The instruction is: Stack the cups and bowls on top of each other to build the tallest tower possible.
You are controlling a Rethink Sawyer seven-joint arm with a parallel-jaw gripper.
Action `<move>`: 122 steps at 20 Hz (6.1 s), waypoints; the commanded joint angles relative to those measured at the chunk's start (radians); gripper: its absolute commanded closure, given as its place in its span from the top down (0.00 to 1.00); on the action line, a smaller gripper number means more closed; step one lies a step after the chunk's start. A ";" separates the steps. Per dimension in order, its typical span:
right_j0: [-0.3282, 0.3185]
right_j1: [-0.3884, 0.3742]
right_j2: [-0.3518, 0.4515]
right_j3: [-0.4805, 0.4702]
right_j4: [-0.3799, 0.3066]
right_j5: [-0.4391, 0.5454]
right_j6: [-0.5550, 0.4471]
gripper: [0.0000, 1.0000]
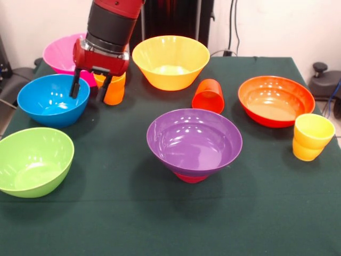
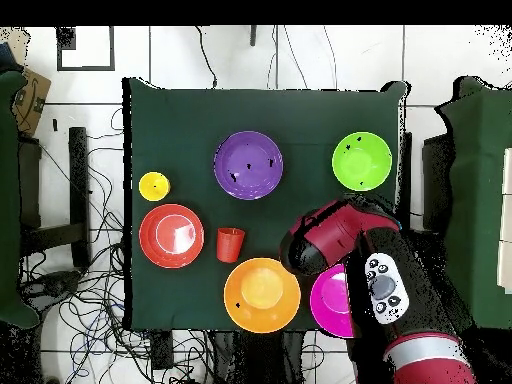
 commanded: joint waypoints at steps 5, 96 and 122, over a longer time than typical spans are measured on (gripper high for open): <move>-0.017 0.136 0.039 -0.014 0.016 0.021 -0.132 1.00; 0.144 0.139 -0.136 -0.091 -0.047 -0.047 -0.104 1.00; 0.140 0.184 -0.127 -0.087 -0.057 -0.062 -0.093 1.00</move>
